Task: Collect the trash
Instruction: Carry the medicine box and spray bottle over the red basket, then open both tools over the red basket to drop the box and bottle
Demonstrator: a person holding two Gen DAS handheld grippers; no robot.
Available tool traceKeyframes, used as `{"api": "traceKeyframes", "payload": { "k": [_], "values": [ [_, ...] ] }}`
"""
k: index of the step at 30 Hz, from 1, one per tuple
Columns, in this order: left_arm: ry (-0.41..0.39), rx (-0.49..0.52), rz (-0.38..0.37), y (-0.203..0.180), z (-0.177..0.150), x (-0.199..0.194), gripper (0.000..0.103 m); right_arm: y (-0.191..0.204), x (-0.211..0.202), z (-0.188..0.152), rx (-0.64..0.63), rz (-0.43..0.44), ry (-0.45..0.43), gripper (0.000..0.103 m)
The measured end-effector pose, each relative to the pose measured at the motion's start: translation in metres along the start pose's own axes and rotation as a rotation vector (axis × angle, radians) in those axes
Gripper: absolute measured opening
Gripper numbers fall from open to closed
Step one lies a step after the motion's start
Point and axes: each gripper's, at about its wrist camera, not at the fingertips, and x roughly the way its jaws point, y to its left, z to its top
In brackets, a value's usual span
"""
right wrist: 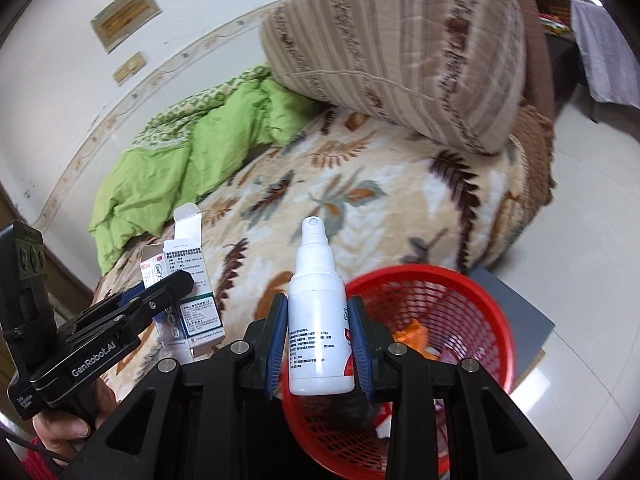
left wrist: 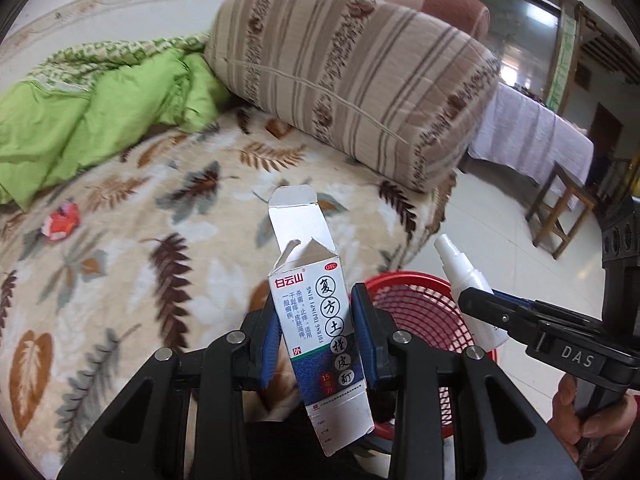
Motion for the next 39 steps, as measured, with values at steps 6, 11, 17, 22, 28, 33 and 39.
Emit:
{"api": "traceKeyframes", "payload": {
  "k": [6, 11, 17, 22, 28, 33, 39],
  "values": [
    [0.068, 0.004, -0.084, -0.02, 0.0, 0.022, 0.032, -0.024, -0.002, -0.003, 0.047, -0.052, 0.012, 0.032],
    [0.102, 0.033, -0.141, -0.04, -0.001, 0.035, 0.036, -0.034, -0.002, -0.006, 0.062, -0.082, 0.025, 0.033],
    [0.102, 0.029, -0.148, -0.041, -0.001, 0.037, 0.052, -0.038, -0.004, -0.007, 0.066, -0.118, 0.023, 0.035],
    [0.071, 0.004, -0.127, -0.027, -0.002, 0.023, 0.059, -0.031, -0.01, -0.004, 0.052, -0.134, 0.002, 0.043],
    [-0.014, 0.012, -0.041, -0.001, -0.007, -0.013, 0.076, 0.0, -0.019, -0.003, -0.021, -0.231, -0.057, 0.07],
    [-0.081, -0.009, 0.033, 0.029, -0.019, -0.044, 0.088, 0.032, -0.024, -0.009, -0.1, -0.396, -0.122, 0.09],
    [-0.12, -0.047, 0.156, 0.063, -0.04, -0.073, 0.098, 0.058, -0.019, -0.024, -0.102, -0.572, -0.125, 0.097]
  ]
}}
